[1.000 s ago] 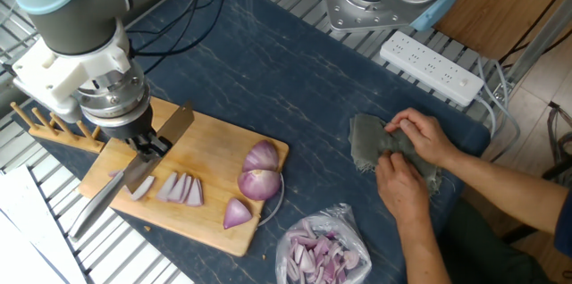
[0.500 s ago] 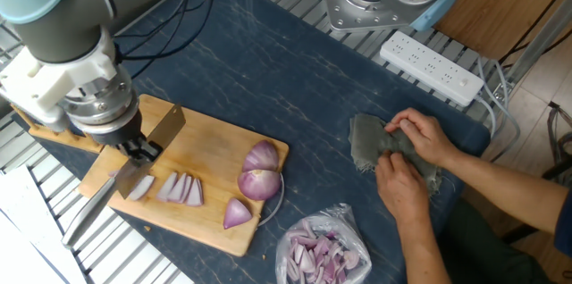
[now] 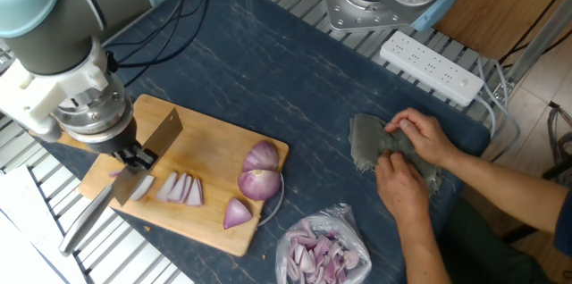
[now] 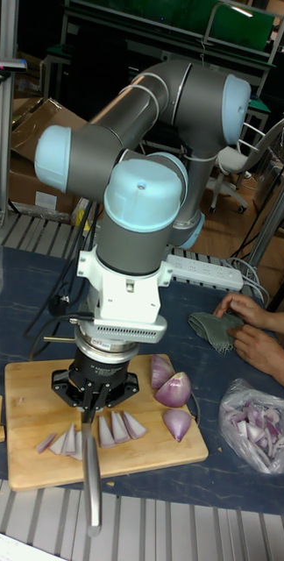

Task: Chop the onions

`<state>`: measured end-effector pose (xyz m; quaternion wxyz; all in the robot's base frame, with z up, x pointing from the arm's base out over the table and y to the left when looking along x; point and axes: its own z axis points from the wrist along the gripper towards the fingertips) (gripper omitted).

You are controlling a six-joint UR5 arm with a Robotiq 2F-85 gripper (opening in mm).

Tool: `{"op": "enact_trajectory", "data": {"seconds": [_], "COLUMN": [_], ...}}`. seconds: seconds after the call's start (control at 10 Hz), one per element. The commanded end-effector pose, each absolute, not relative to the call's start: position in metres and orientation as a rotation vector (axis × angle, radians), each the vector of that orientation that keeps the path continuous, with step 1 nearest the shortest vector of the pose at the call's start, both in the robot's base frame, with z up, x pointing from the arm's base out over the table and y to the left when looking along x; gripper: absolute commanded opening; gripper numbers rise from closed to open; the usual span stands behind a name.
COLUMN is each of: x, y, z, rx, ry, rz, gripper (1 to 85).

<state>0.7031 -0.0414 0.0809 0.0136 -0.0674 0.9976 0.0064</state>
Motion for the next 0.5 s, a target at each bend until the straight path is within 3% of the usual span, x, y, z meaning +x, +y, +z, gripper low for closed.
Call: {"op": "enact_trajectory", "data": {"seconds": [0.0,0.4], "x": [0.7088,0.7099], "y": [-0.0400,-0.0413], "z": [0.0782,0.0774], "rx": [-0.204,-0.211], "ry": [3.102,3.102], "rz": [0.039,0.029], "gripper": [1.0,1.0]}}
